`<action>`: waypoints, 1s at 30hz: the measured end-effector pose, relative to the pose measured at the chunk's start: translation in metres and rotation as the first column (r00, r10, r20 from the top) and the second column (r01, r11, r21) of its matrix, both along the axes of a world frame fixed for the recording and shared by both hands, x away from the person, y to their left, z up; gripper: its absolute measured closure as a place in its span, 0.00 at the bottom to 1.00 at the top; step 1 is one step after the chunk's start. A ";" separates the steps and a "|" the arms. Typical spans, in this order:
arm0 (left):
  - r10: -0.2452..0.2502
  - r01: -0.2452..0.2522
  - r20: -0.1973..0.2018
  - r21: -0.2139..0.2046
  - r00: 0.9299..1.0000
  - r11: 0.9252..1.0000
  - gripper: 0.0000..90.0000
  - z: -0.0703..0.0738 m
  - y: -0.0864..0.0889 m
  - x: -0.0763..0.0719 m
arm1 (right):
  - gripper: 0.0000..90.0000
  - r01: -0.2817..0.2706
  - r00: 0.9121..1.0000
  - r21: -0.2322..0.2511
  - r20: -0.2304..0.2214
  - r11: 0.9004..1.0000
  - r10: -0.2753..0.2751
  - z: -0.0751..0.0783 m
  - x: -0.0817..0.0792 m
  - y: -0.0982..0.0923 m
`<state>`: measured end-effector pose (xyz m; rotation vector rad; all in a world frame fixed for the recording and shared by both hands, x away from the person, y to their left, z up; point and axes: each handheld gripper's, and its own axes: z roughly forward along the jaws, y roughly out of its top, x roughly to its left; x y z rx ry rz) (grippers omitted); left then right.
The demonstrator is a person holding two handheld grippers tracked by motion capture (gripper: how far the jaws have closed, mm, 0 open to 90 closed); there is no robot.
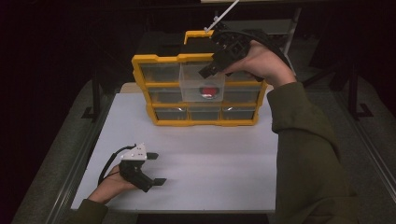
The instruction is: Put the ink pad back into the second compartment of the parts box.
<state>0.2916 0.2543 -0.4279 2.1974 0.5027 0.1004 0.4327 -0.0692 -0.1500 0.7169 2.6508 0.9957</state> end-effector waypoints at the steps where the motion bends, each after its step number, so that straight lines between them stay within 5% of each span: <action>1: 0.001 -0.001 0.000 -0.001 1.000 1.000 0.00 0.000 0.000 0.000 | 0.23 0.001 1.000 0.005 0.005 1.000 -0.001 0.001 -0.001 -0.003; 15: -0.005 0.005 -0.005 0.015 1.000 1.000 0.00 -0.001 -0.003 -0.001 | 0.23 0.021 1.000 0.053 0.009 0.998 -0.022 -0.009 -0.029 -0.050; 30: -0.004 0.004 -0.001 0.015 1.000 1.000 0.00 -0.003 -0.004 0.000 | 0.14 0.028 1.000 0.086 0.010 0.996 -0.029 -0.068 -0.057 -0.078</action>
